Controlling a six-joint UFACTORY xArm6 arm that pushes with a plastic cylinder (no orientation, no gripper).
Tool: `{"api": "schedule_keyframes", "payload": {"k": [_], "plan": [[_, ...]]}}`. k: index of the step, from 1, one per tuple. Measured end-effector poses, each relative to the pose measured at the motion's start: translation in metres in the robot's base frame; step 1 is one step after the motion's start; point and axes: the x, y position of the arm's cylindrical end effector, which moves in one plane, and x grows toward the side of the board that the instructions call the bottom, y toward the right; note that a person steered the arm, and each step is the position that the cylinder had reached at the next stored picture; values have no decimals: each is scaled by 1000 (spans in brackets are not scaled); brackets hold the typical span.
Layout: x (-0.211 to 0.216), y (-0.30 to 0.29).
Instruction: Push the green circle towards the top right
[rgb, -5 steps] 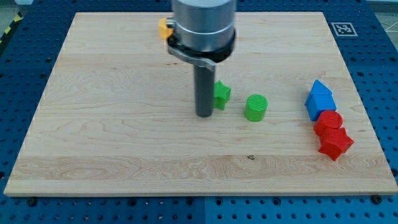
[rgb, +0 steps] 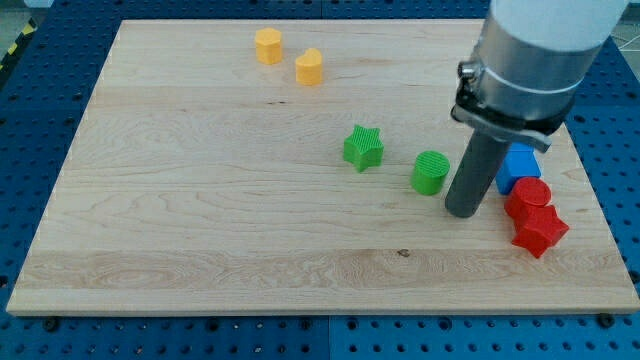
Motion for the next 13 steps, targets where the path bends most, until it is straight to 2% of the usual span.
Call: {"api": "schedule_keyframes", "payload": {"k": [2, 4, 7, 8, 10, 12, 13], "plan": [[-14, -68], [-24, -67], [-123, -56], [-120, -60], [-68, -65], [-69, -26], [-84, -25]]}}
